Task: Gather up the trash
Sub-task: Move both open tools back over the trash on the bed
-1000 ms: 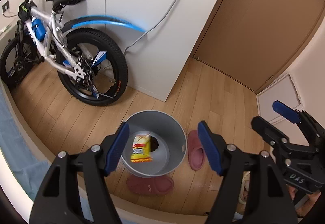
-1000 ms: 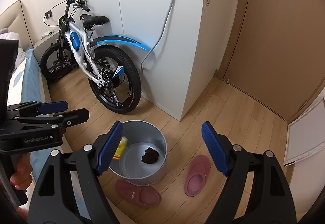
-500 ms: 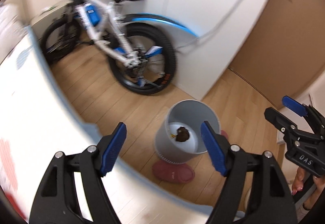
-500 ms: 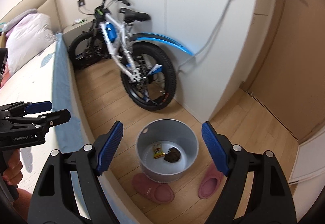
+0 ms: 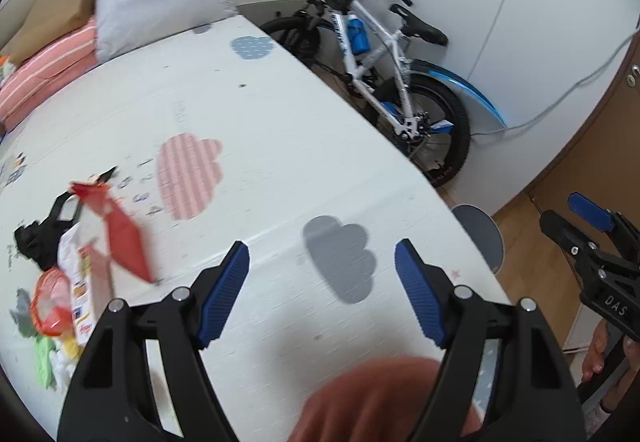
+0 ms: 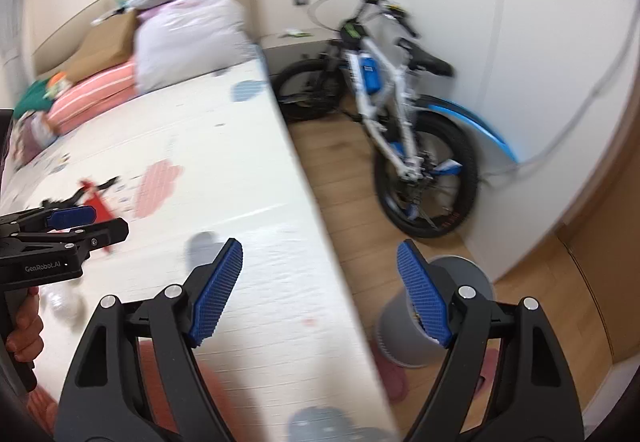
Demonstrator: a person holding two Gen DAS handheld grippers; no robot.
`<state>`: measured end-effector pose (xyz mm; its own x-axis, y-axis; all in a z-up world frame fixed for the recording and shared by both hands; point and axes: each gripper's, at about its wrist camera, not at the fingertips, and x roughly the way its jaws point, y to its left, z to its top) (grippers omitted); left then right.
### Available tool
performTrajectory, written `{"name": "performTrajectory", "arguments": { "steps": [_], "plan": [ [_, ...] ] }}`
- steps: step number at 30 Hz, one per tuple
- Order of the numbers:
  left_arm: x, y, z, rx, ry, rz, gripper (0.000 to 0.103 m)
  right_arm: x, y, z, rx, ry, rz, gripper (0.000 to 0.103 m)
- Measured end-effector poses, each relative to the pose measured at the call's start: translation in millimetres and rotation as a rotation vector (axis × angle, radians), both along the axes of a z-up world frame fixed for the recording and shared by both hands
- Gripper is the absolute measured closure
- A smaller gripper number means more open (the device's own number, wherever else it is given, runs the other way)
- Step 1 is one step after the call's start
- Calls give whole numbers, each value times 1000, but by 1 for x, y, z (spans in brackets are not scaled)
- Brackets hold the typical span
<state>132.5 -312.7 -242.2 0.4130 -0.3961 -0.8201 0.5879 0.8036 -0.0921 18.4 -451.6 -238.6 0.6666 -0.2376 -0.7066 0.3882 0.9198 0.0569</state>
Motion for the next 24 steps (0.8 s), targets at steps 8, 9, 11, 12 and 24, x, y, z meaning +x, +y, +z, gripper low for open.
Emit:
{"name": "performTrajectory", "arguments": {
  "steps": [8,9,11,12,24],
  "plan": [
    [-17,158,24,32,-63,274,28,39,141,23,6,-29,291,26],
    [-24,176,26,38,-71,307,28,43,159,25,9,-31,326,26],
    [-37,213,29,45,-85,379,28,48,189,27,9,-31,390,26],
    [-42,230,31,48,-90,411,28,50,204,27,11,-29,421,26],
    [-93,346,36,51,-128,602,28,47,326,37,-21,2,649,26]
  ]
}}
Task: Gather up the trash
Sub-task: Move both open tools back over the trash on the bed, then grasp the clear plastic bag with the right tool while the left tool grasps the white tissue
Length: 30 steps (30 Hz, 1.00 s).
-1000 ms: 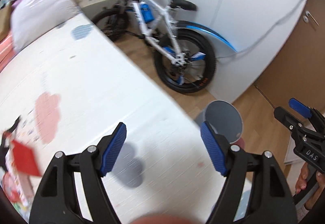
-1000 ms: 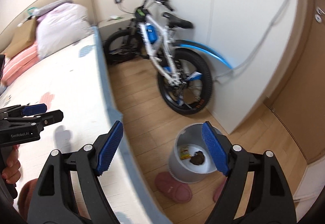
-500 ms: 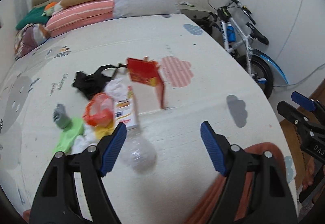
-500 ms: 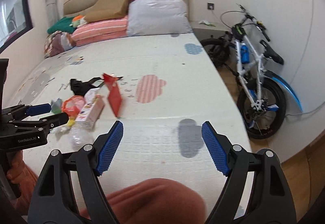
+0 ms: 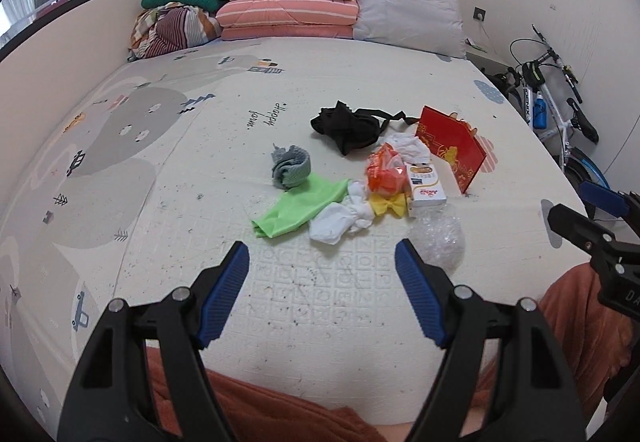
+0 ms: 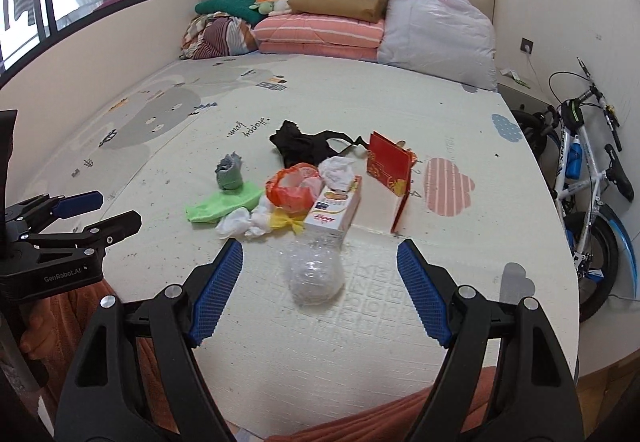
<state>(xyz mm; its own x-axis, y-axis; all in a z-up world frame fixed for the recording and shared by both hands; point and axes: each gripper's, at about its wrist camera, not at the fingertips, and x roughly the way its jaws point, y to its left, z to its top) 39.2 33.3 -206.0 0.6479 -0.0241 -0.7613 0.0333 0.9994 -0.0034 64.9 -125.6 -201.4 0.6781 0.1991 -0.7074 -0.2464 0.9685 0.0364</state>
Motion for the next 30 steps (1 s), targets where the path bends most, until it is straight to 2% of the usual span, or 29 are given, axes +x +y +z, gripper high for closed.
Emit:
{"name": "performTrajectory", "arguments": {
  "steps": [7,15,22,30],
  "plan": [
    [-7,18,-4,0,-8,-1,28,-2,29,5,-18,-13,24,23],
    [1,25,-12,4,-3,-18,24,6,34,-6,-32,9,5,23],
    [21,20,-29,10,31,-44,24,23,31,-29,-40,53,-23,23],
    [60,10,-65,-6,115,-67,24,55,29,-70,-55,117,-33,23]
  ]
}}
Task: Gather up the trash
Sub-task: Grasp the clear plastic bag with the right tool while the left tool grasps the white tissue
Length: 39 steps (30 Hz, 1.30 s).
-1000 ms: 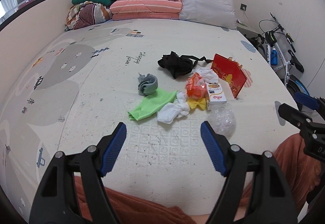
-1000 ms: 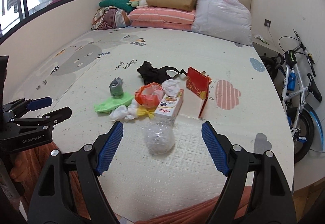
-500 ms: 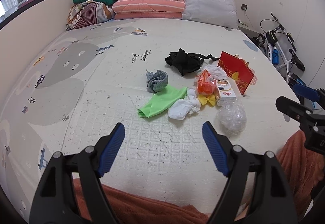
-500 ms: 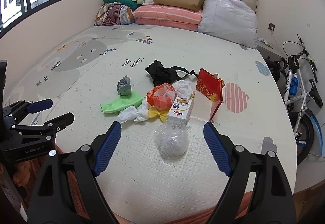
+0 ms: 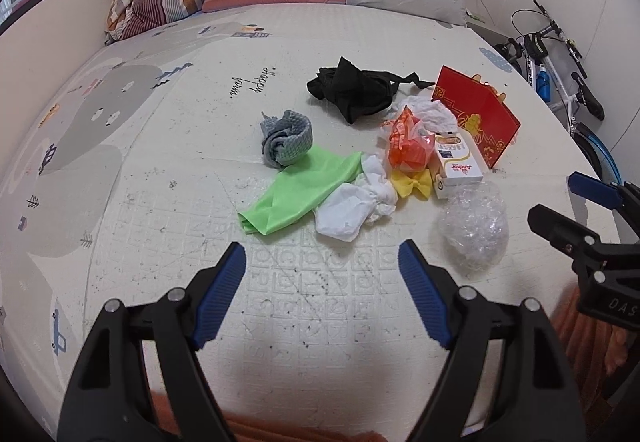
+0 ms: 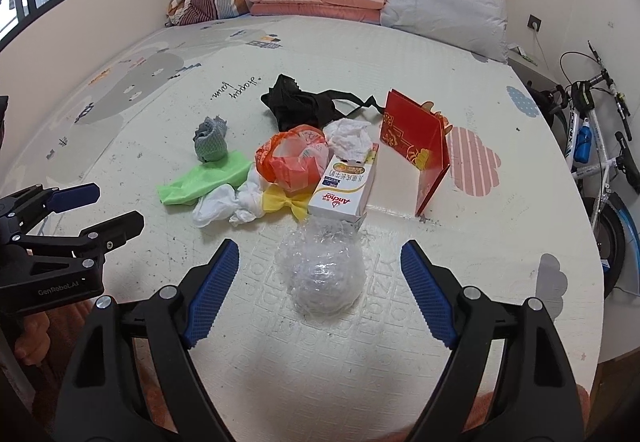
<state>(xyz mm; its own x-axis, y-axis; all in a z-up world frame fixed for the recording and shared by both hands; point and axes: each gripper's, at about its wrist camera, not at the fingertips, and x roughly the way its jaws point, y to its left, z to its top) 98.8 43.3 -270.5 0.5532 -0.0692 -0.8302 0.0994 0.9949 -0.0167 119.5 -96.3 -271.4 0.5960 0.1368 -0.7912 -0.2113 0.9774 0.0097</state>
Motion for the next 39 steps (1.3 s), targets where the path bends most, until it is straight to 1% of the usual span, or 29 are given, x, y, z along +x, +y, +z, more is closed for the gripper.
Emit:
{"name": "performTrajectory", "arguments": {
  "steps": [2,5,12,14,15,16,17,19,20,22,23,24,25,26,28,30,33,39],
  "plan": [
    [12,-5,-13,-1,30,-10,24,11,-2,-12,-1,18,-7,23],
    [28,-14,-30,18,62,-29,24,25,-6,-29,7,47,-19,23],
    [60,-26,-59,44,105,-57,24,49,-12,-63,31,122,-32,23],
    [65,-29,-66,34,121,-68,27,53,-11,-70,38,140,-29,23],
    [67,-31,-71,35,130,-78,32,55,-11,-73,39,150,-27,23],
    [69,-33,-74,41,140,-83,41,56,-10,-77,41,159,-25,23],
    [70,-34,-79,46,154,-87,46,58,-11,-79,44,167,-24,23],
    [72,-34,-85,35,180,-94,69,61,-11,-83,52,180,-22,23],
    [73,-33,-87,26,191,-94,73,62,-11,-86,57,188,-20,23],
    [74,-32,-89,8,207,-95,86,63,-11,-90,67,206,-16,23],
    [74,-32,-89,5,208,-98,89,63,-10,-91,72,212,-11,25],
    [74,-32,-89,2,211,-102,95,63,-10,-91,81,218,-1,35],
    [73,-33,-88,-4,214,-109,98,62,-10,-92,99,226,13,49],
    [72,-34,-87,-9,213,-118,98,62,-10,-91,118,234,25,54],
    [69,-37,-83,-14,202,-141,99,60,-8,-89,120,228,32,60],
    [63,-40,-77,-29,191,-156,99,58,-9,-87,123,222,33,63],
    [57,-41,-68,-60,179,-160,99,53,-14,-81,133,210,20,65],
    [40,-34,-54,-79,163,-117,100,39,-19,-60,141,170,20,65]
  ]
}}
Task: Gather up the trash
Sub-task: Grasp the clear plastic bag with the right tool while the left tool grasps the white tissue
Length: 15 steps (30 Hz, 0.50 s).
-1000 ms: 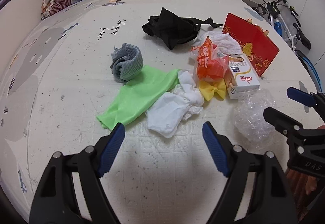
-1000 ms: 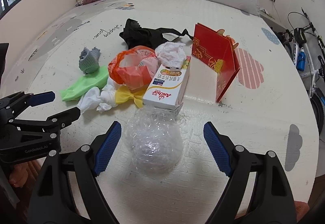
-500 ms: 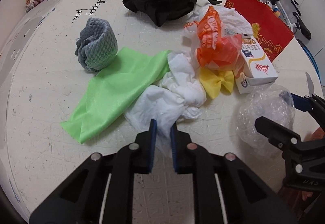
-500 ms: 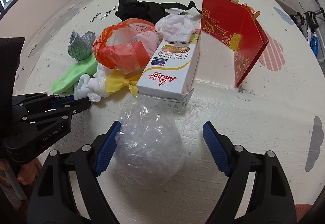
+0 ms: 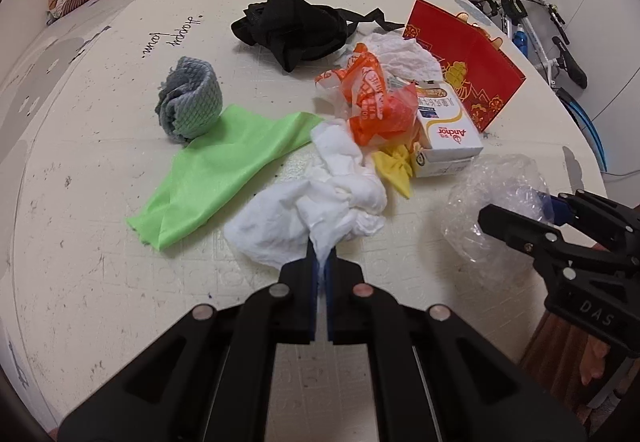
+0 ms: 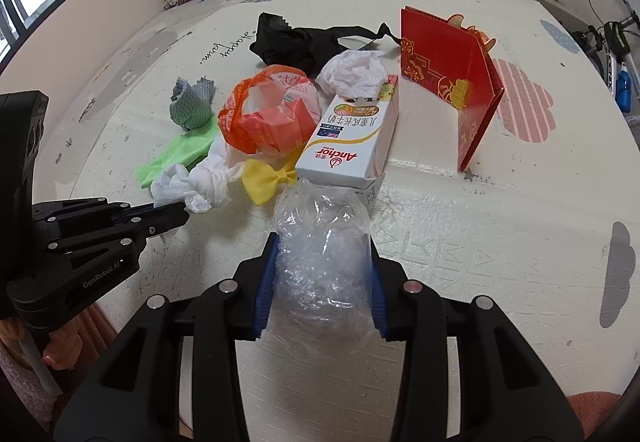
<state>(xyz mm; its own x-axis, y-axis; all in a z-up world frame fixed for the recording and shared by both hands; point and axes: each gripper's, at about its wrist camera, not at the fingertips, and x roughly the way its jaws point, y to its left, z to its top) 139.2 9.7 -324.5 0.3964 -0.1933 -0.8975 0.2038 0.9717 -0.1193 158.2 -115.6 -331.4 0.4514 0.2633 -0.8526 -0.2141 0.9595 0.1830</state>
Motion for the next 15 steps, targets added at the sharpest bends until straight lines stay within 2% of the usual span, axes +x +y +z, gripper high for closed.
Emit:
{"name": "performTrajectory", "arguments": {
  "steps": [4,15],
  "plan": [
    [-15,3,15,24,-28,20,99,-14,0,17,-7,-36,5,65],
    [-69,-6,79,-2,-138,58,99,-64,-4,79,-12,-169,10,65]
  ]
}}
